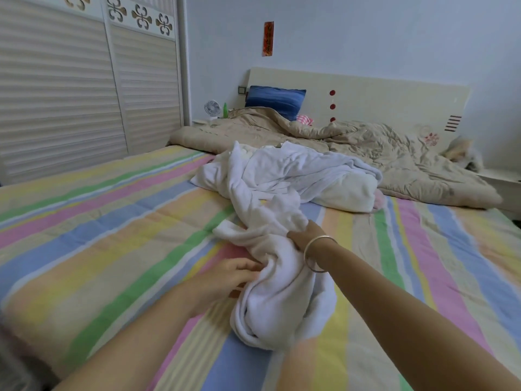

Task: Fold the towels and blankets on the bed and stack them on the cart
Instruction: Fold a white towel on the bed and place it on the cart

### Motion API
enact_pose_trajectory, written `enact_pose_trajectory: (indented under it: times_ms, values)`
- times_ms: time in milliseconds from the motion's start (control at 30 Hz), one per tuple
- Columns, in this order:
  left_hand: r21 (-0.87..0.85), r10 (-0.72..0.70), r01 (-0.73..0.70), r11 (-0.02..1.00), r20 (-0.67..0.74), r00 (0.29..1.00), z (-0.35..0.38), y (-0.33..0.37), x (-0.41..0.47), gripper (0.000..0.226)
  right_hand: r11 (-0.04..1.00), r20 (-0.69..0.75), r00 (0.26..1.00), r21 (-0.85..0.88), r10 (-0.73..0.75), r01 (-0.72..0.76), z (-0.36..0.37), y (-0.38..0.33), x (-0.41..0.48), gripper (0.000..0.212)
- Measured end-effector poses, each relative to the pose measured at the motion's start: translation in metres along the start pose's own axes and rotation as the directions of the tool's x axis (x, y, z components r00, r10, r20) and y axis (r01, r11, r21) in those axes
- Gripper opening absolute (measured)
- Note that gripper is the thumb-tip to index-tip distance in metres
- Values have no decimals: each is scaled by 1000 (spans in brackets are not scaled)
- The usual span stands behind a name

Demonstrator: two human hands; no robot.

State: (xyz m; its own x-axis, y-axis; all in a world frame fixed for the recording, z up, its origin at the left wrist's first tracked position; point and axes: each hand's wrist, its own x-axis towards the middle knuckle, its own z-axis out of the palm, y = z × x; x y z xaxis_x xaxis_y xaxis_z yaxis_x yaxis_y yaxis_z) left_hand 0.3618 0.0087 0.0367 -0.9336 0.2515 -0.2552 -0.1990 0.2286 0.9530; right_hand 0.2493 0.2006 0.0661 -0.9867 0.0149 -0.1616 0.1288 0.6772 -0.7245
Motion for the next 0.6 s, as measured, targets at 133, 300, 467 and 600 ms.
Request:
enact_pose_trajectory:
  times_ms: [133, 300, 467, 600]
  values:
    - [-175, -40, 3, 985, -210, 977, 25, -7, 13, 20, 986, -192, 981, 162, -2, 34, -52, 58, -22, 44]
    - [-50, 60, -65, 997, -105, 993, 116, 10, 40, 22, 978, -493, 856, 197, 158, -67, -167, 168, -61, 48]
    - [373, 190, -214, 903, 101, 977, 227, 20, 52, 33, 887, -621, 644, 210, 447, -412, -251, 280, -107, 55]
    - [758, 184, -311, 574, 250, 951, 276, 24, 58, 49, 790, -590, 665, -71, 459, -608, -268, 335, -128, 94]
